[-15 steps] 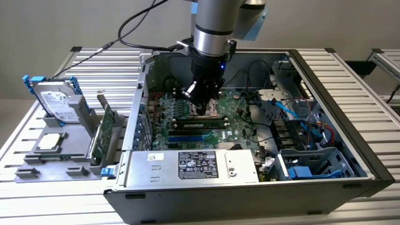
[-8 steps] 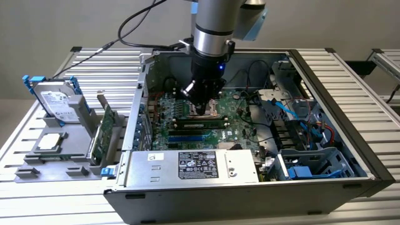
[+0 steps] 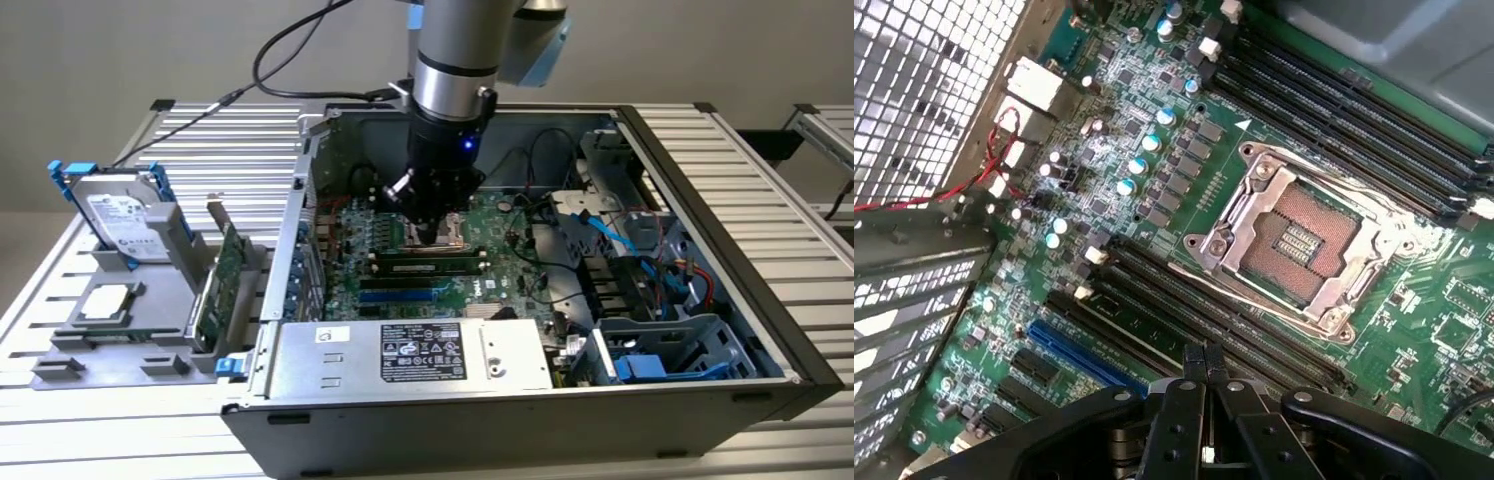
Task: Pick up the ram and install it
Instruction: 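Press down the ram until it locks into place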
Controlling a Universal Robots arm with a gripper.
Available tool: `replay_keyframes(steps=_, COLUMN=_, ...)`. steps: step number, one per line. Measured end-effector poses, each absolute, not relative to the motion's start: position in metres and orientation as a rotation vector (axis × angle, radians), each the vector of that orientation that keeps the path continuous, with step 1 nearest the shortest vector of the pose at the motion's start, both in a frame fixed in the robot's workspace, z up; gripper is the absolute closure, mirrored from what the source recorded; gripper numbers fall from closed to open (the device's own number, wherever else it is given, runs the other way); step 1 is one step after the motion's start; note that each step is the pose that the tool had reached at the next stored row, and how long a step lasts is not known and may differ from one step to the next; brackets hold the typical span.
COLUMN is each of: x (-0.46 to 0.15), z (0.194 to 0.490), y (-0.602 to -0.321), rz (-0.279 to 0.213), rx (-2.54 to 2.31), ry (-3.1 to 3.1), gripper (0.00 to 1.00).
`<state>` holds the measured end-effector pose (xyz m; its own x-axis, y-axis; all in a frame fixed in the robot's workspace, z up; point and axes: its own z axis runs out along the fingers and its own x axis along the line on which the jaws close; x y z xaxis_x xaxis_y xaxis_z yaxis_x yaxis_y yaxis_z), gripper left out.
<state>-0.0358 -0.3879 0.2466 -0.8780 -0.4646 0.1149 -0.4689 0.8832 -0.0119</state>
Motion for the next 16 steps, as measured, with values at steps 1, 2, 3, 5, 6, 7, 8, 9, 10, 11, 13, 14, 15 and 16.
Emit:
replay_keyframes(steps=1, x=-0.0357, z=0.2466, y=-0.3879, rz=0.058, rx=0.706, ry=-2.949, gripper=0.89)
replay_keyframes(steps=2, x=-0.0357, z=0.2466, y=-0.3879, rz=0.057, rx=0.682, ry=-2.954, gripper=0.89)
replay_keyframes(steps=3, x=-0.0358, z=0.2466, y=-0.3879, rz=0.056, rx=0.658, ry=-2.959, gripper=0.89)
replay_keyframes(steps=5, x=-0.0358, z=0.2466, y=-0.3879, rz=0.053, rx=0.61, ry=-2.969, gripper=0.89)
replay_keyframes(steps=6, x=-0.0357, z=0.2466, y=-0.3879, rz=0.051, rx=0.586, ry=-2.973, gripper=0.89)
replay_keyframes(steps=7, x=-0.0358, z=0.2466, y=-0.3879, rz=0.05, rx=0.561, ry=-2.978, gripper=0.89)
replay_keyframes(steps=8, x=-0.0357, z=0.2466, y=-0.3879, rz=0.049, rx=0.537, ry=-2.982, gripper=0.89)
replay_keyframes(steps=9, x=-0.0358, z=0.2466, y=-0.3879, rz=0.047, rx=0.513, ry=-2.986, gripper=0.89)
replay_keyframes(steps=10, x=-0.0358, z=0.2465, y=-0.3879, rz=0.046, rx=0.489, ry=-2.99, gripper=0.89)
replay_keyframes(steps=11, x=-0.0358, z=0.2465, y=-0.3879, rz=0.045, rx=0.465, ry=-2.993, gripper=0.89)
replay_keyframes(steps=13, x=-0.0358, z=0.2466, y=-0.3879, rz=0.042, rx=0.415, ry=-3.0, gripper=0.89)
replay_keyframes(steps=14, x=-0.0358, z=0.2466, y=-0.3879, rz=0.04, rx=0.391, ry=-3.003, gripper=0.89)
replay_keyframes(steps=15, x=-0.0358, z=0.2466, y=-0.3879, rz=0.039, rx=0.366, ry=-3.006, gripper=0.89)
replay_keyframes(steps=16, x=-0.0358, z=0.2466, y=-0.3879, rz=0.038, rx=0.342, ry=-3.009, gripper=0.89)
